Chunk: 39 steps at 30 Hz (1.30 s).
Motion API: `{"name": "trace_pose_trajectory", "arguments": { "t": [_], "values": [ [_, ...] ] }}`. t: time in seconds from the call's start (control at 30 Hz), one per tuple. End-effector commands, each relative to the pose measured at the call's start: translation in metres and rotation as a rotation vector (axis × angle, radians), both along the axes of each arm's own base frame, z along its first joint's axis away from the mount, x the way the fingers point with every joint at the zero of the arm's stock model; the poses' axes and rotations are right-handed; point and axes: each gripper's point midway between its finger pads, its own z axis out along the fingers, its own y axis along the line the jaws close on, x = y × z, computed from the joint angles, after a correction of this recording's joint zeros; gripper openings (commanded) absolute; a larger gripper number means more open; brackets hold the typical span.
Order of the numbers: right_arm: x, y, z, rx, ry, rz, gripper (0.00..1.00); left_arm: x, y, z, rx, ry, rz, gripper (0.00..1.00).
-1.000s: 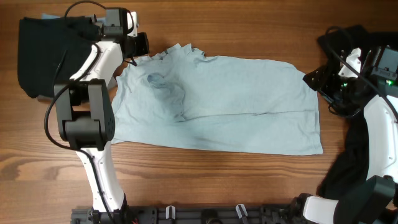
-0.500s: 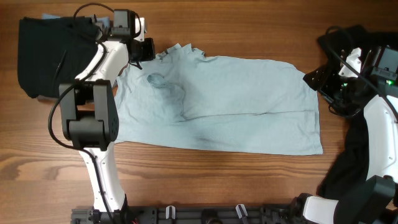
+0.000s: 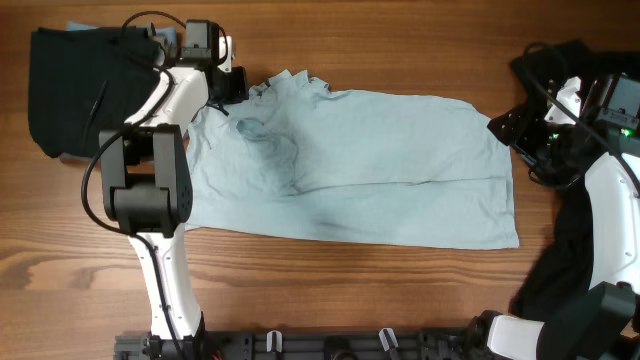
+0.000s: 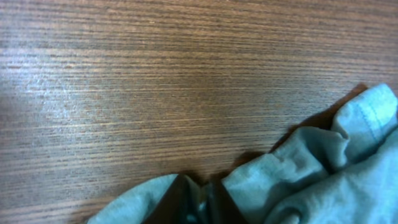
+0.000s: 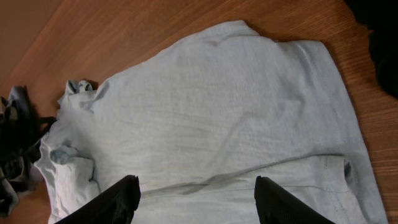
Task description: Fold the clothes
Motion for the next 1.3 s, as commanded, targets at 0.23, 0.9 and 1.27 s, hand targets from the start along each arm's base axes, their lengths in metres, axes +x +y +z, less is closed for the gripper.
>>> {"name": "trace_pose_trajectory", "arguments": {
  "t": [0.23, 0.9, 1.27],
  "values": [
    [-0.001, 0.0, 0.0, -0.004, 0.004, -0.003, 0.64, 0.017, -0.001, 0.022, -0.003, -0.084, 0.0, 0.04],
    [0.0, 0.0, 0.0, -0.005, 0.003, -0.003, 0.64, 0.037, 0.027, 0.077, 0.094, -0.229, 0.083, 0.04],
    [0.0, -0.004, -0.002, -0.031, 0.006, -0.011, 0.65, 0.004, 0.037, 0.056, 0.166, -0.073, 0.098, 0.44]
  ]
}}
